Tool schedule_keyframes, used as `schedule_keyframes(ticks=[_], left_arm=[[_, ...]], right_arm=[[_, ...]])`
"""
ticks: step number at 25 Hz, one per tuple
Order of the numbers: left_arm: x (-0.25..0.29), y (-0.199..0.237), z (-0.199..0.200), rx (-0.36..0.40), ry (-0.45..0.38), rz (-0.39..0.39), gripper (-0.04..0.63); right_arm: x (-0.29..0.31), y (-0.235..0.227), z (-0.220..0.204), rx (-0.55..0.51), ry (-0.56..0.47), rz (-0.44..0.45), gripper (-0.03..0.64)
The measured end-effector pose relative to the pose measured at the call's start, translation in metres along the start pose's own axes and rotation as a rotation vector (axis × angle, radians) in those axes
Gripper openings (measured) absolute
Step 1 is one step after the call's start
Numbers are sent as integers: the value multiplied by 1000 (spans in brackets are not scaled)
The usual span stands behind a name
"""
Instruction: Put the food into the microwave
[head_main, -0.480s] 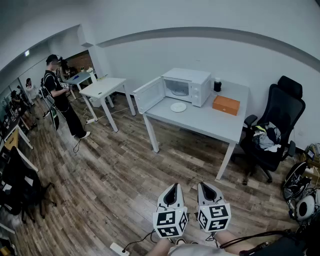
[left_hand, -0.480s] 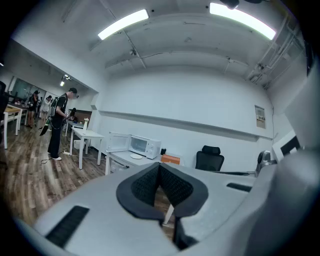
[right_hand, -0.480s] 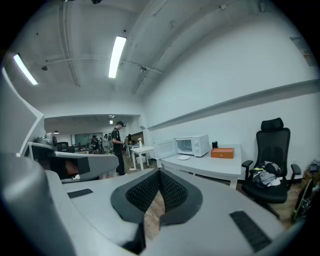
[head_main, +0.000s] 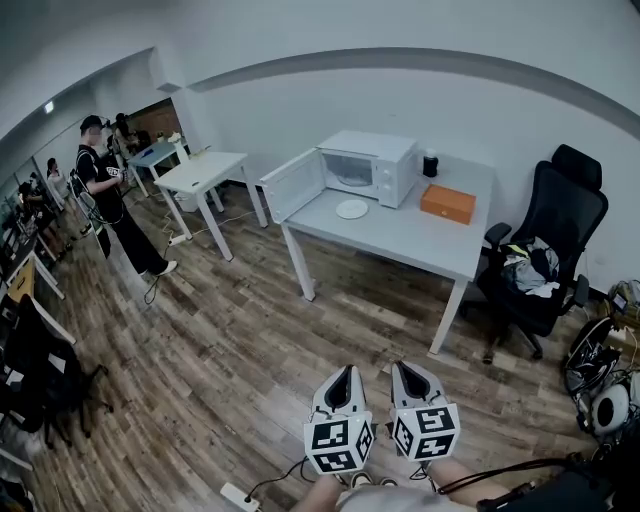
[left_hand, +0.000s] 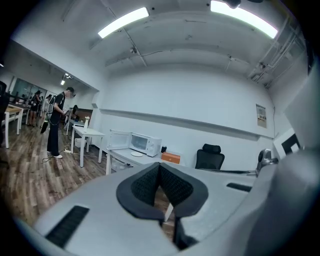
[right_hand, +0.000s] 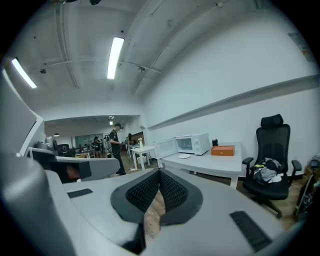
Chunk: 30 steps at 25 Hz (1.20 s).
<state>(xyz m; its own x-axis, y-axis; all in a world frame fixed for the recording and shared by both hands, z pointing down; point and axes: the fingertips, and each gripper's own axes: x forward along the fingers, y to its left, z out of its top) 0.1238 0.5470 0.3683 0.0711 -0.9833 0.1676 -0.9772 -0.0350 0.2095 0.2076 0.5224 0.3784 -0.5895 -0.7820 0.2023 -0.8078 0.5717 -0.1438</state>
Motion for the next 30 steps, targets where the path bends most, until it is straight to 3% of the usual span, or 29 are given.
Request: schedule_keyframes(ticks=[10,30], left_arm=[[6,17,-12,10,40,9,2],[53,57,-11,8,66,-13,2]], right_arm=[[12,-2,-18,34,56,-17,17],[72,1,-17,21,70,-31,17]])
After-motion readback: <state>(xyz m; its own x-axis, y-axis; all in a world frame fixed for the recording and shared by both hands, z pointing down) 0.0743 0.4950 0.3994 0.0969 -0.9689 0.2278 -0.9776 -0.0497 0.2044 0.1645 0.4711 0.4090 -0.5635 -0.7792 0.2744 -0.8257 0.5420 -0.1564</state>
